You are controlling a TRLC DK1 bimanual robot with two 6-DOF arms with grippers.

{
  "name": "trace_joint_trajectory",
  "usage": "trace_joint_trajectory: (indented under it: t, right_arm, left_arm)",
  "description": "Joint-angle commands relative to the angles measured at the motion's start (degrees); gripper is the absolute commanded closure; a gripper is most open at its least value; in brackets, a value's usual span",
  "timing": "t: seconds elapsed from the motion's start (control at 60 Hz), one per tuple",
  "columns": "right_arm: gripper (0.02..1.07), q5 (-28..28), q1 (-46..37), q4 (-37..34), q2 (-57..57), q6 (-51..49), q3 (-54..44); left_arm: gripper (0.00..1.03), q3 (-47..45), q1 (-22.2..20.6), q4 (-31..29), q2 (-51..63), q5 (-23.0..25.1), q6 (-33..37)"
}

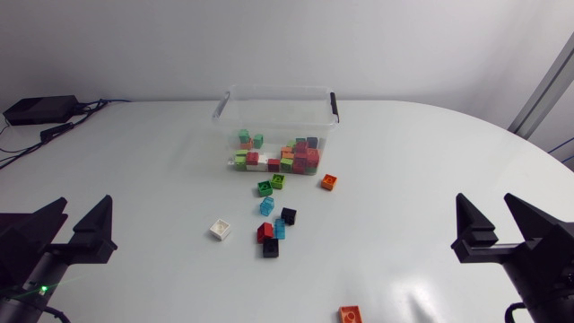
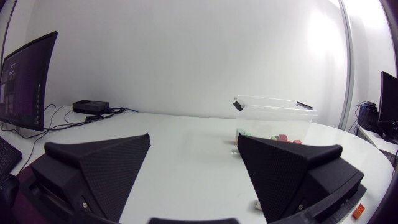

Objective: Place the duplo bricks in the container

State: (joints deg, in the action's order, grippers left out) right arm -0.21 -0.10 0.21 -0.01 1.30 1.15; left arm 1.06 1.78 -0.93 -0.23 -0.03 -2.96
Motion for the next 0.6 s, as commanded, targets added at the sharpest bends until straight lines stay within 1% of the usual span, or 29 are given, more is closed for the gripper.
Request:
trace_joint_trajectory:
  t: [0.0, 0.183, 0.317, 0.45, 0.583]
  right_arm:
    - [0.06, 0.1, 0.1, 0.7, -0.3, 0.4, -1.3]
    - [0.06, 0.0, -0.1, 0.7, -0.3, 0.1, 0.1]
    - [0.06, 0.0, 0.0, 0.7, 0.5, -0.2, 3.0]
    - [0.06, -0.1, 0.3, 1.6, 6.6, -0.2, 7.1]
    - [0.07, 0.0, 0.3, 3.2, 17.2, -0.3, 12.0]
  left_arm:
    - [0.05, -0.4, -0.3, 0.8, -0.6, 0.0, 0.6]
    - [0.05, 1.6, -0.3, 0.4, -0.6, 0.0, 0.6]
    - [0.06, 5.0, -1.0, -1.2, 0.1, 0.1, 0.5]
    - [0.06, 10.7, -2.8, -1.6, 7.9, 0.1, 0.5]
    - [0.06, 16.8, -5.3, -1.9, 19.4, 0.1, 0.5]
